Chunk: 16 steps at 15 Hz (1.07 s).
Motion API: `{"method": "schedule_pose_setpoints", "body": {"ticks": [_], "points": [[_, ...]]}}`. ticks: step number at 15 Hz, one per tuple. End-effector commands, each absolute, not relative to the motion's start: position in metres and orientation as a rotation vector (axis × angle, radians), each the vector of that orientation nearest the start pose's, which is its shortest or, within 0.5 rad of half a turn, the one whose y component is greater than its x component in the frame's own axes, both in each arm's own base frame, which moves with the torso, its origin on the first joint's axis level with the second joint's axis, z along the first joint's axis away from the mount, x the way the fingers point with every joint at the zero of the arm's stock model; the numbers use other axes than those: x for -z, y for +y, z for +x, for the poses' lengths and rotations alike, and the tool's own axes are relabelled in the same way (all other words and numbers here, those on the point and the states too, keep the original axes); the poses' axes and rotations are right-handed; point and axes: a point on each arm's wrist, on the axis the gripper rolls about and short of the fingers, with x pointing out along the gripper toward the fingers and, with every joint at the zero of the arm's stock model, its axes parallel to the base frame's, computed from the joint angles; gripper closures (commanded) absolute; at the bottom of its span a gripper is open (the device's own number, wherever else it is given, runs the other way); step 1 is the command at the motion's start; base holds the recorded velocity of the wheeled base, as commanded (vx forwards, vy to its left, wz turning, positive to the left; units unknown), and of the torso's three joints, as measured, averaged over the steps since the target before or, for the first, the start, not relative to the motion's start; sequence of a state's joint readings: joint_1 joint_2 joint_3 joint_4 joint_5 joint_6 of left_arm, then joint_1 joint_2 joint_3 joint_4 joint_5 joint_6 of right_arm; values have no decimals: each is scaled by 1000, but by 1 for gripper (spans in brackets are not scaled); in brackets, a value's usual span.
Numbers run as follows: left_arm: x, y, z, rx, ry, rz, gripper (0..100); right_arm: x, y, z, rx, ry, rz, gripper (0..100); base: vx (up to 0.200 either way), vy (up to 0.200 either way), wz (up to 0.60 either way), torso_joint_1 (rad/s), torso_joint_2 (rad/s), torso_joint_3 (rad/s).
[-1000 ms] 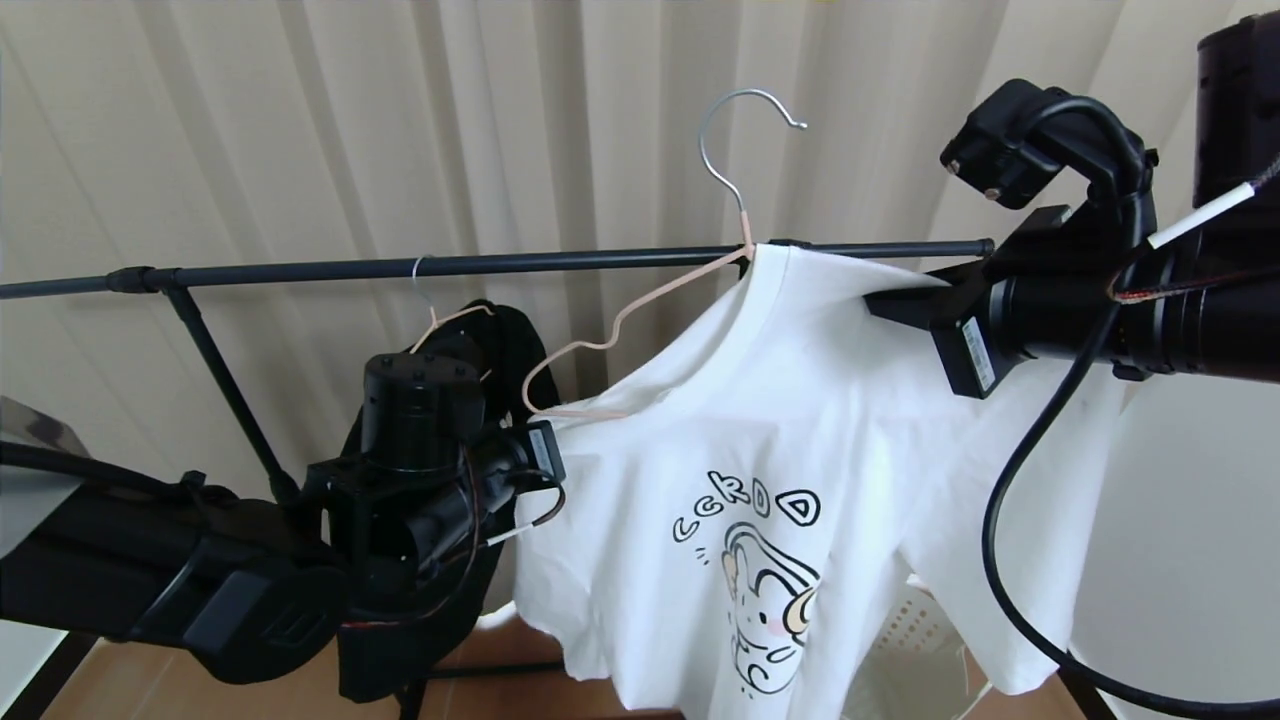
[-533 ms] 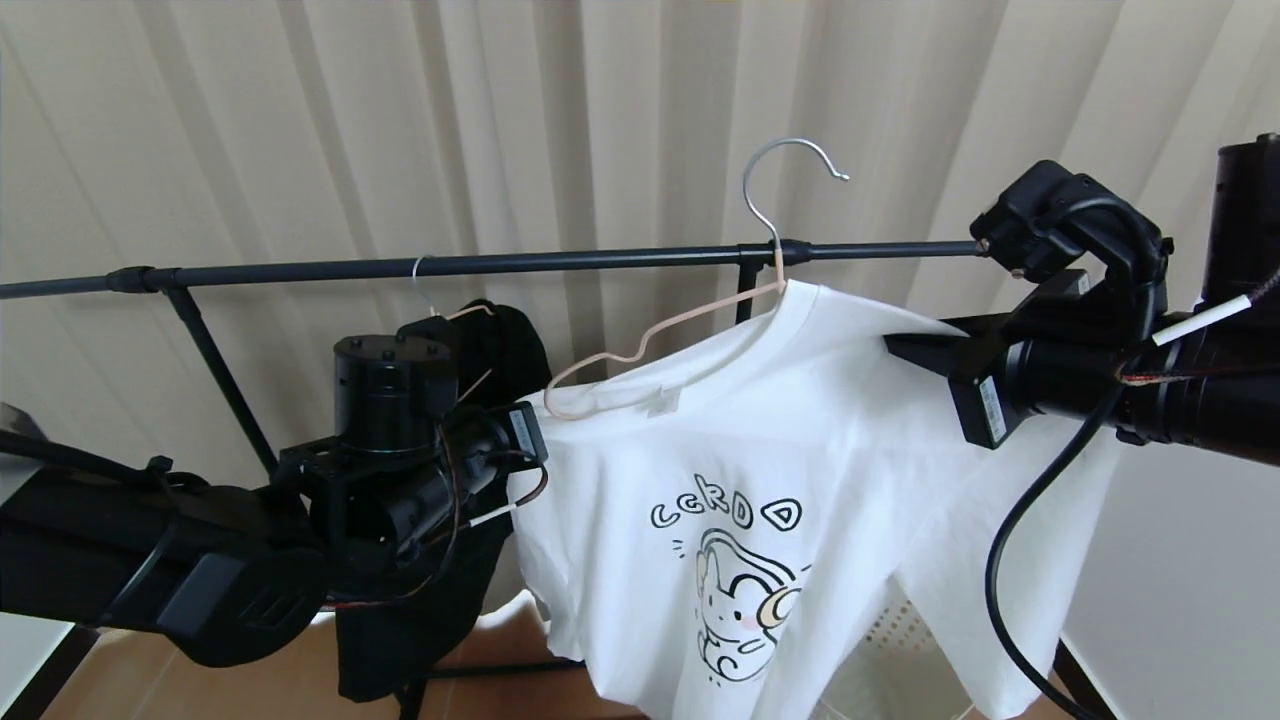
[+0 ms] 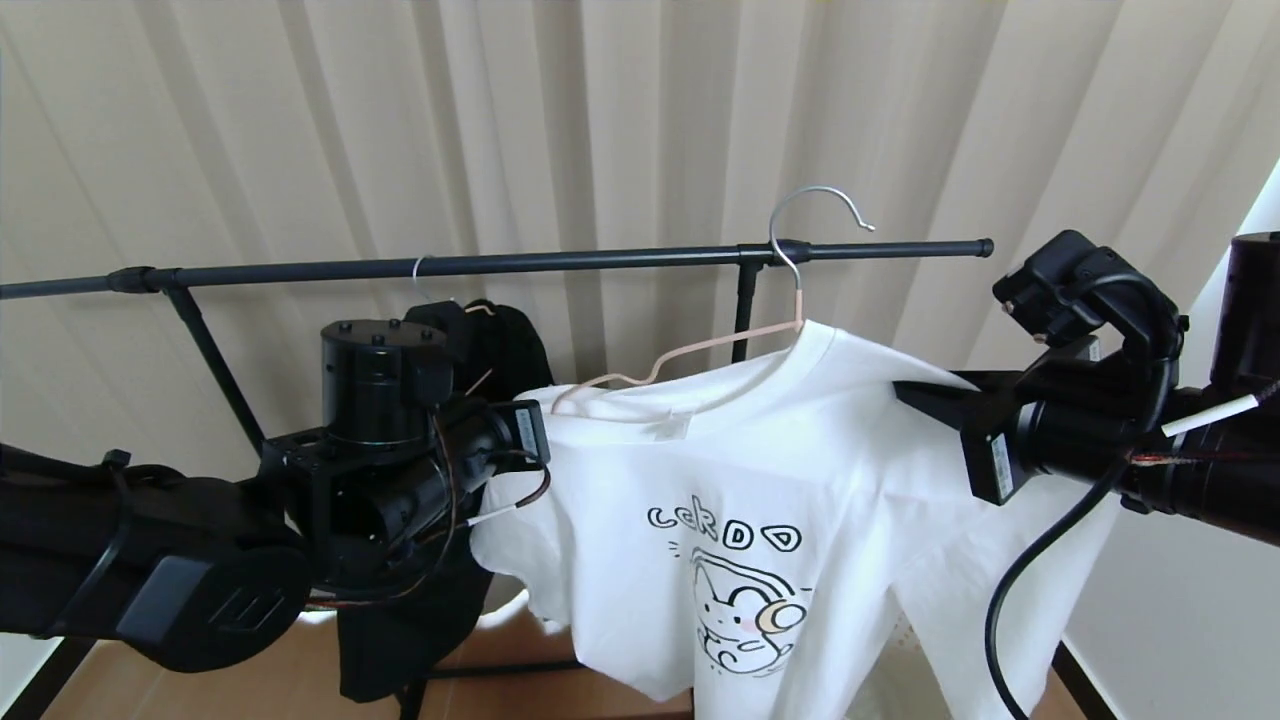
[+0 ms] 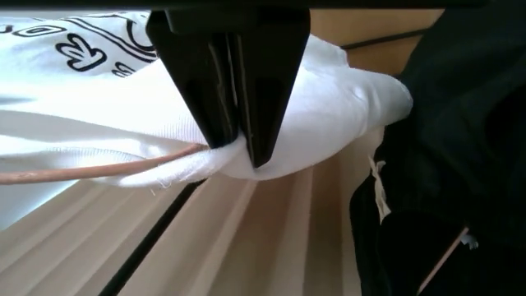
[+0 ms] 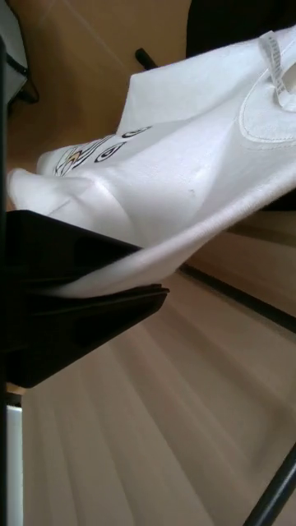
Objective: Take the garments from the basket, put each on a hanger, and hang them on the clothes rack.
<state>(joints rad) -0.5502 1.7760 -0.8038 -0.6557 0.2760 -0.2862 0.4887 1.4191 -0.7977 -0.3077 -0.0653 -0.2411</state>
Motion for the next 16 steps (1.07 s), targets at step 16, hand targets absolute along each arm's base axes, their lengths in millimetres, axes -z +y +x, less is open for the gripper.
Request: {"method": "schedule_pose_setpoints", "body": {"ticks": [16], "points": [[-226, -219, 238, 320, 356, 56, 100, -190, 106, 191, -557, 248, -119, 100, 0, 0, 0, 0, 0, 0]]}}
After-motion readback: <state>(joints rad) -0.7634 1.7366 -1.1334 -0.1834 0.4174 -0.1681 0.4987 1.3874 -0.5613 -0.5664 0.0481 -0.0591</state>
